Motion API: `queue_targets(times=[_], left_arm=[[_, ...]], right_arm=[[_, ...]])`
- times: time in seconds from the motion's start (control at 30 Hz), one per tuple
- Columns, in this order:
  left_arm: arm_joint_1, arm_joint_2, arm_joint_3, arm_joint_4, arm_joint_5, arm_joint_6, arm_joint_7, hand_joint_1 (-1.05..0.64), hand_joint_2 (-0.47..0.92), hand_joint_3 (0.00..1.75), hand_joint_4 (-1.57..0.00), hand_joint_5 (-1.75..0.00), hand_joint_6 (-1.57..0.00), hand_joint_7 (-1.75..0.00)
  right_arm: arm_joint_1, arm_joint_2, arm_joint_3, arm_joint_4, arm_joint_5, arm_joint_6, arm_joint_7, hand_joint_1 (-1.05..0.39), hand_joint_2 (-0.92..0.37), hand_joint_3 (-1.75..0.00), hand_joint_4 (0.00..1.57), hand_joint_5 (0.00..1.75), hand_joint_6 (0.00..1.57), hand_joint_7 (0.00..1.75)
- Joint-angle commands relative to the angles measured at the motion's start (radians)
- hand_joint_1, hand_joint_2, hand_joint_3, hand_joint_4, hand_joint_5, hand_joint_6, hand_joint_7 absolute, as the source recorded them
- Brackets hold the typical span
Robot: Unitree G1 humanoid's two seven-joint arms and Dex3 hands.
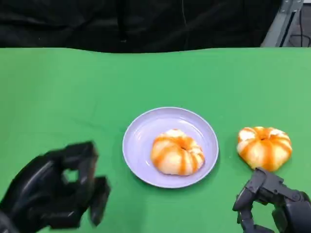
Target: Grasp the bread from the table and place it into the plate.
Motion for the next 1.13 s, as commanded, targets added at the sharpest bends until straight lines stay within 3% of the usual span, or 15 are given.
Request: queue_targets(times=[0.03, 0.43, 0.57, 1.13], left_arm=[[0.090, 0.034, 0.054, -0.030, -0.059, 0.017, -0.030, 0.06, 0.54, 1.60, -1.09, -1.75, -0.93, -1.75], [0.110, 0.038, 0.076, -0.019, -0.061, -0.002, -0.054, 0.07, 0.60, 1.56, -1.11, -1.75, -0.94, -1.75], [0.100, 0.034, 0.078, -0.011, -0.047, -0.014, -0.041, 0.18, 0.62, 1.67, -1.17, -1.75, -0.99, -1.75], [0.112, 0.021, 0.053, -0.022, -0.037, -0.006, -0.015, 0.22, 0.63, 1.68, -1.18, -1.75, -1.00, -1.75]], right_arm=[[0.009, -0.016, -0.013, -0.011, 0.028, -0.001, 0.010, -0.16, -0.52, -1.19, 0.81, 1.75, 0.72, 1.59], [0.018, -0.022, -0.020, -0.010, 0.040, -0.008, 0.021, -0.14, -0.53, -1.19, 0.81, 1.75, 0.72, 1.58], [0.031, -0.020, -0.017, -0.022, 0.045, -0.003, 0.029, -0.12, -0.53, -1.19, 0.82, 1.75, 0.72, 1.59], [0.055, -0.029, -0.014, -0.053, 0.041, 0.004, 0.039, -0.11, -0.53, -1.20, 0.82, 1.75, 0.72, 1.58]])
